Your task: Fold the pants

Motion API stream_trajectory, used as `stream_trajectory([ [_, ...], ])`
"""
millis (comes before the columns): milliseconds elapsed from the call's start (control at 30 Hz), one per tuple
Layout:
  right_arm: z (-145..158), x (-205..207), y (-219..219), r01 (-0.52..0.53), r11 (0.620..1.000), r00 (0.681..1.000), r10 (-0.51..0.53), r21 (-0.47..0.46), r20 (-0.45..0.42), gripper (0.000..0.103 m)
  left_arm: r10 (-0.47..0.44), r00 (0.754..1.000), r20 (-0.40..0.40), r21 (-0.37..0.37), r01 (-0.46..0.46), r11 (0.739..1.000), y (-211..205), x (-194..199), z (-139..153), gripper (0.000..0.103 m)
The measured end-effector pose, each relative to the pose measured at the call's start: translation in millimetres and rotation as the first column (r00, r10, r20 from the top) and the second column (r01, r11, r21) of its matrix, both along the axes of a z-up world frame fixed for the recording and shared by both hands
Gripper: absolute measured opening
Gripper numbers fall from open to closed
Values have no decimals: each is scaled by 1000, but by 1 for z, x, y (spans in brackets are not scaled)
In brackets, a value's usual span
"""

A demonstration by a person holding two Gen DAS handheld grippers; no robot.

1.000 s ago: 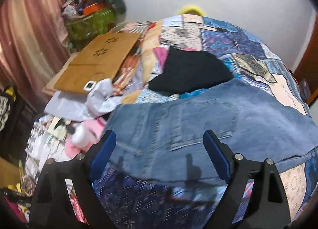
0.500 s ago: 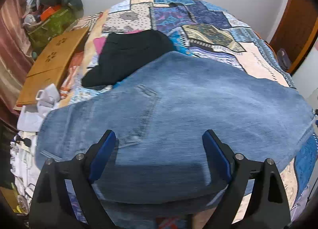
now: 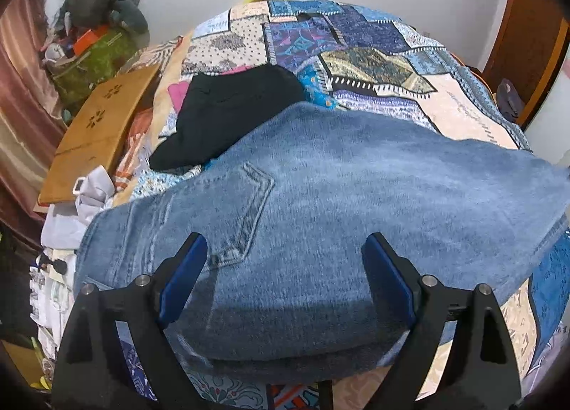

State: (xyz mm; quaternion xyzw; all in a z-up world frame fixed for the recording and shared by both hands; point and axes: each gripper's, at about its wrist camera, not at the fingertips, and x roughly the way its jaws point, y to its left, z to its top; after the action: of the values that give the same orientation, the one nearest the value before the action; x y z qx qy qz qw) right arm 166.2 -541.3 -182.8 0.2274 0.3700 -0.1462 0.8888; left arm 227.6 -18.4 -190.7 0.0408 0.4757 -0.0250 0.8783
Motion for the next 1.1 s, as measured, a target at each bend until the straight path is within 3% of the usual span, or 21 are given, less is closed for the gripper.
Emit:
stream_trajectory([
  [133,50,-6,0,-13,996,993,23,-85,112,4,5,999,37,-24,-4,1000,-1,2,14,91],
  [233,61,-10,-2,-8,993,991,23,-115,133,4,0,998,62,-28,2,1000,-5,2,22,91],
  [300,50,-11,-2,-2,994,994,14,-114,106,4,-10,998,64,-38,13,999,-7,2,23,92],
  [433,-8,-10,-12,-2,999,999,0,-32,-51,5,-23,999,33,-32,24,999,-13,6,14,93],
  [567,-52,-15,-15,-9,1000,983,11,13,-183,6,-47,999,2,-20,48,999,-21,5,5,93],
  [667,-59,-22,-14,-13,1000,973,19,27,-229,14,-64,998,-8,2,64,998,-25,4,-1,93],
  [800,-45,-33,-5,-31,996,957,5,-86,-290,28,-76,997,-15,6,76,997,-31,5,-5,93],
  [833,-36,-35,-1,-38,994,959,7,-104,-284,30,-80,997,-19,2,80,997,-33,6,-5,93],
  [933,-12,-48,9,-56,993,977,33,-102,-210,50,-99,995,-26,-4,99,995,-40,8,-6,94],
  [1000,1,-57,18,-72,995,987,62,-62,-151,63,-115,993,-31,-7,115,993,-48,10,-7,94],
  [1100,10,-63,30,-109,994,990,111,31,-88,70,-141,989,-44,-22,140,990,-60,13,-9,94],
])
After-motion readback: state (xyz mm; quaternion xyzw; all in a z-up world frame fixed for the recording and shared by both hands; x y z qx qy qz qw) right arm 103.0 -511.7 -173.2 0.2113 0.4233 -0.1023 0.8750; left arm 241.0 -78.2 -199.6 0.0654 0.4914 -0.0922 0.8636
